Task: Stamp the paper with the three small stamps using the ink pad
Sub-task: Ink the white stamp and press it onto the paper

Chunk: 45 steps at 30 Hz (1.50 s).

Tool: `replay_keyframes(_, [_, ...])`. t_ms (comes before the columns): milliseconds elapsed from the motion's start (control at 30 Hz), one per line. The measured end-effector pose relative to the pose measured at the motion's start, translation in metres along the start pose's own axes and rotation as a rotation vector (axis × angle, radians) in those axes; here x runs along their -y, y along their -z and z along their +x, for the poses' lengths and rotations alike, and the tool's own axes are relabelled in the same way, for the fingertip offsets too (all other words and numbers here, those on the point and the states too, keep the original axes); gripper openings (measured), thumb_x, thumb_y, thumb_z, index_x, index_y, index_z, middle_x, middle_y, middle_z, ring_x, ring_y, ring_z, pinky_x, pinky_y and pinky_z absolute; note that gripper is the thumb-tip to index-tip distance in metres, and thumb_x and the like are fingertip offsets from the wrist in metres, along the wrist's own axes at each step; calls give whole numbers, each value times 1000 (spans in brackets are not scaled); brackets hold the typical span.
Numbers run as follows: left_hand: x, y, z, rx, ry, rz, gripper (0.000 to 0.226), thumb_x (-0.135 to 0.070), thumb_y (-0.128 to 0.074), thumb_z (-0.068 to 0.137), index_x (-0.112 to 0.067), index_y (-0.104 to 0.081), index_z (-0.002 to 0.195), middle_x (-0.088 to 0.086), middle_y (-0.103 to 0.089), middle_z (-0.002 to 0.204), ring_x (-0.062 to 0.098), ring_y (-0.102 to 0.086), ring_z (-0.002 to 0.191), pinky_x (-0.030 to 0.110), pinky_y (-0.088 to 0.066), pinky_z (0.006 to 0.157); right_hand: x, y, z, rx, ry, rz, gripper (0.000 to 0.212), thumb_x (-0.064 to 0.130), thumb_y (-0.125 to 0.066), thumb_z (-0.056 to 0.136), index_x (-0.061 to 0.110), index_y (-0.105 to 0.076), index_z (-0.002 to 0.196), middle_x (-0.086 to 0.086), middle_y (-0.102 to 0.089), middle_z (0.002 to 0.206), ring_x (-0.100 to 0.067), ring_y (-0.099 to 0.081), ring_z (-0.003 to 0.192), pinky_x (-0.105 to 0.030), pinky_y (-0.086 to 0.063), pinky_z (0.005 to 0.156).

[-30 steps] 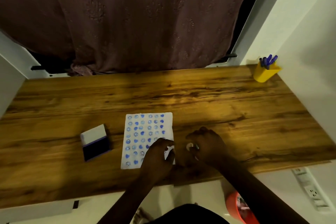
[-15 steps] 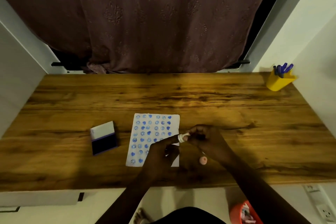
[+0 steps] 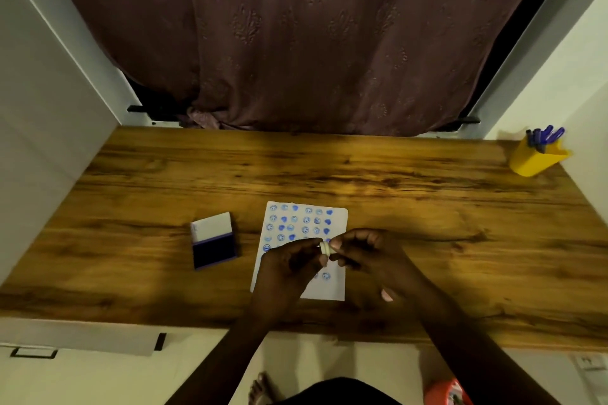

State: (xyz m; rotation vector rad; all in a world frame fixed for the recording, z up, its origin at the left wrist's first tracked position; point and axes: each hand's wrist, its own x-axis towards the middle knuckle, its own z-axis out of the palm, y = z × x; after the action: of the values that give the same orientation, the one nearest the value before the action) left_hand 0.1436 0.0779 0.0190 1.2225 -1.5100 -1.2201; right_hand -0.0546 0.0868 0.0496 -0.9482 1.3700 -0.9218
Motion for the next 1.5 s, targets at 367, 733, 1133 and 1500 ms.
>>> replay_keyframes(367, [15,54,-13,-107,128,-54,21,-57,-77,77,-47,-78,96,-18,-82,92,4,-79,86,13,-59,68,13,-36,18,58,178,-100,28,2,-83,81,9,-79,108,-2,-82,101,-17,-79,94,-24,-62,78])
replay_keyframes(733, [59,151,-41,-362,218,-41,22,-20,-80,89,-26,-77,110,-6,-83,102,12,-79,95,27,-63,79,10,-136,69,103,343,-562,22,23,-82,85,25,-81,107,15,-79,102,10,-70,92,-1,-49,80])
replay_keyframes(1133, [88,215,-61,-472,292,-14,21,-22,-80,89,-20,-80,110,-4,-83,96,6,-78,92,20,-56,72,-15,-216,112,172,376,-1092,21,24,-69,95,20,-73,115,-5,-74,118,-22,-69,109,-33,-57,93])
replay_keyframes(1500, [94,215,-57,-438,322,-45,22,-15,-76,92,-15,-78,114,0,-82,105,15,-77,98,38,-64,82,-14,-229,117,198,315,-1150,29,23,-66,98,14,-71,125,-9,-68,133,-24,-64,124,-34,-52,106])
